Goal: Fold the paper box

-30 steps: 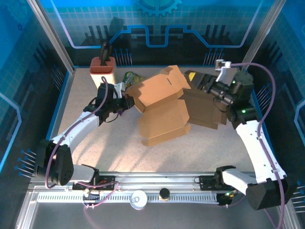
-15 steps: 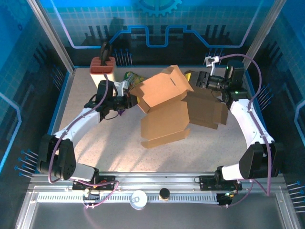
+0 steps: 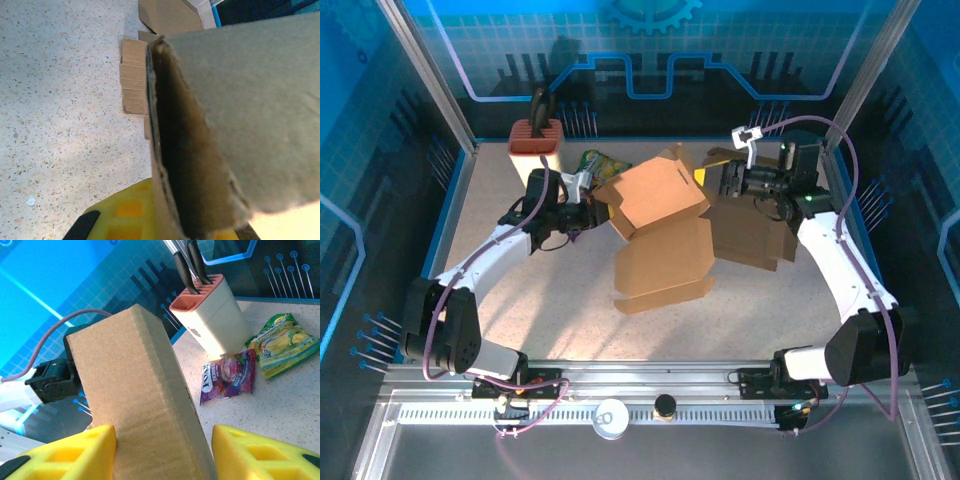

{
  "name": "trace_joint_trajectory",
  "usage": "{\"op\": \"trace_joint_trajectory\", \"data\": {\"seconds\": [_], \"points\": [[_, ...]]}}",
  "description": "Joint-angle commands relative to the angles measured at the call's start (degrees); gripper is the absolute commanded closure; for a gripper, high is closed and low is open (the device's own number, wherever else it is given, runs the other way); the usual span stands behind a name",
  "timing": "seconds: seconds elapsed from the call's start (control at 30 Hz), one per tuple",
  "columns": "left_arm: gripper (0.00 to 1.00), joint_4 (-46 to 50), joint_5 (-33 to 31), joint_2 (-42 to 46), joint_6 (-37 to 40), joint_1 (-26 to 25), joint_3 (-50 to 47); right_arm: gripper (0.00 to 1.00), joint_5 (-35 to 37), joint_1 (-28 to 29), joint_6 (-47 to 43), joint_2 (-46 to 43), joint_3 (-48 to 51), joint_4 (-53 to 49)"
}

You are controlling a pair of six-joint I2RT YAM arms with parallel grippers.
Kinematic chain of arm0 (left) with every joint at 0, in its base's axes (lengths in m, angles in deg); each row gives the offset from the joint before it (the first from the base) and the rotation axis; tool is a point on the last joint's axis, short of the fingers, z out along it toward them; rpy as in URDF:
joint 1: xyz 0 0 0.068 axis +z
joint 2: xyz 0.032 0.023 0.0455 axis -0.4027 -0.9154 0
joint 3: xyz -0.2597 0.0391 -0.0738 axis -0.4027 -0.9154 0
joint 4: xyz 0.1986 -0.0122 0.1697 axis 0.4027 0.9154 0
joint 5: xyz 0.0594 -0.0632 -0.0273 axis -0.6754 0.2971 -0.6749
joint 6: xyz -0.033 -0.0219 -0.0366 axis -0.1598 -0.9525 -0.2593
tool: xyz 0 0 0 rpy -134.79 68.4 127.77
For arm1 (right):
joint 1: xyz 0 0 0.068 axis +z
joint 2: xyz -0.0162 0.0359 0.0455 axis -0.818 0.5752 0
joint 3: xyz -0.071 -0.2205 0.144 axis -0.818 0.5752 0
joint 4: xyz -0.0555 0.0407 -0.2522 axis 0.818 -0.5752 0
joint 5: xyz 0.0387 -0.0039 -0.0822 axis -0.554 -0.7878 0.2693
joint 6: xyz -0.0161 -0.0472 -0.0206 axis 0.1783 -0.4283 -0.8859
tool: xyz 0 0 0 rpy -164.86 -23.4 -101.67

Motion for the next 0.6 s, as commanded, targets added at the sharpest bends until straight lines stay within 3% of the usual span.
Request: {"op": "trace_joint_trajectory", "data": {"seconds": [0.0, 0.27, 0.57], "points": [[1.0, 0.8, 2.1, -0.1, 0.2, 0.5, 2.2, 0.47, 4.9, 2.6, -7.4, 0.1, -3.0, -7.4], [1.0, 1.6, 2.0, 0.7, 0.6, 0.6, 2.4, 0.47, 16.6, 6.8, -14.4, -0.3, -5.1, -13.5], [1.0, 2.1, 1.5, 1.4, 0.7, 0.5, 2.2, 0.49, 22.7, 11.9, -19.8, 0.0, -6.2, -16.2]]}}
